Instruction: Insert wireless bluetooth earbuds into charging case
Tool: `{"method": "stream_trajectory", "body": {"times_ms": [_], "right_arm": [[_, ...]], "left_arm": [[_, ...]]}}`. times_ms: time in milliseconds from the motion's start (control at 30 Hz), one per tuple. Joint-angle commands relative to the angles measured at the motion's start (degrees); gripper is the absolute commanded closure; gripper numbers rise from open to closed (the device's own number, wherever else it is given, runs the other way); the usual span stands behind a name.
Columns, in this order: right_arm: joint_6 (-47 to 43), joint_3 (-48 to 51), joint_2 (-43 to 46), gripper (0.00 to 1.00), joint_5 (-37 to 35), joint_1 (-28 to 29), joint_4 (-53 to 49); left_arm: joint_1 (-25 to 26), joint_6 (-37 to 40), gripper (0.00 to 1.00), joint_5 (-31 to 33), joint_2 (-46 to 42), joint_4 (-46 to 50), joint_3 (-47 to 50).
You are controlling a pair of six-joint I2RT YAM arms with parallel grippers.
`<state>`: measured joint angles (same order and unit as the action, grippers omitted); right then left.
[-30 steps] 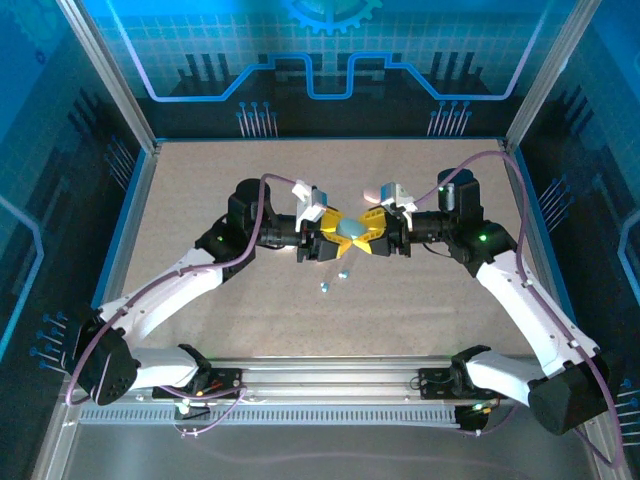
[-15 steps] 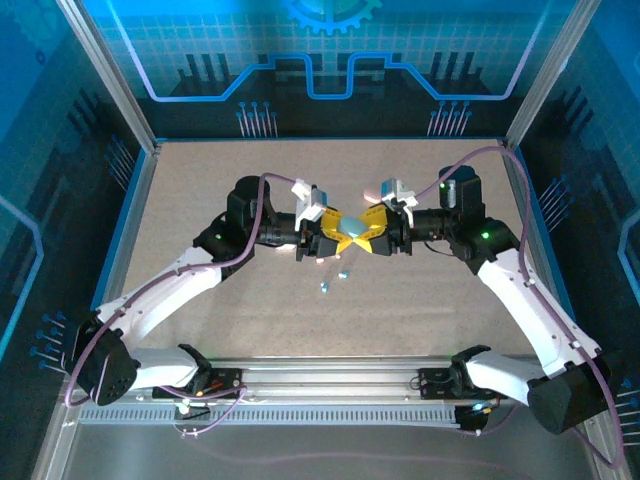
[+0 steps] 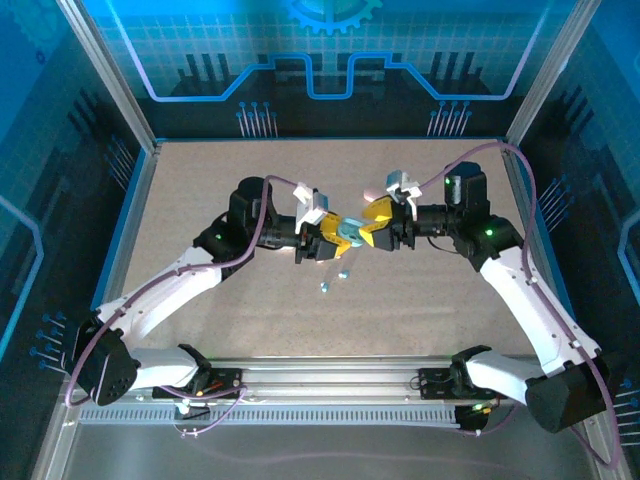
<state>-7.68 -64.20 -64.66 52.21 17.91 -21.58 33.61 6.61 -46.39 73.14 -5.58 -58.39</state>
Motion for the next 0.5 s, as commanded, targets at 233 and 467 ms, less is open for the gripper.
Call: {"method": "stream_trajectory", "body": {"times_ms": [233,467], "right_arm": [[-1.1,-0.3,0.8,0.59,-4.7,1.2,2.1],[-4.3,-1.7,-0.3,0.65,-6.7,3.3,-0.1]], "left_arm": [[0.2,0.6,0.7,-2.4,-0.6,0.4,-0.4],[0.2,0.3,0.69,-2.5,-0.6,0.0,-0.5]]}}
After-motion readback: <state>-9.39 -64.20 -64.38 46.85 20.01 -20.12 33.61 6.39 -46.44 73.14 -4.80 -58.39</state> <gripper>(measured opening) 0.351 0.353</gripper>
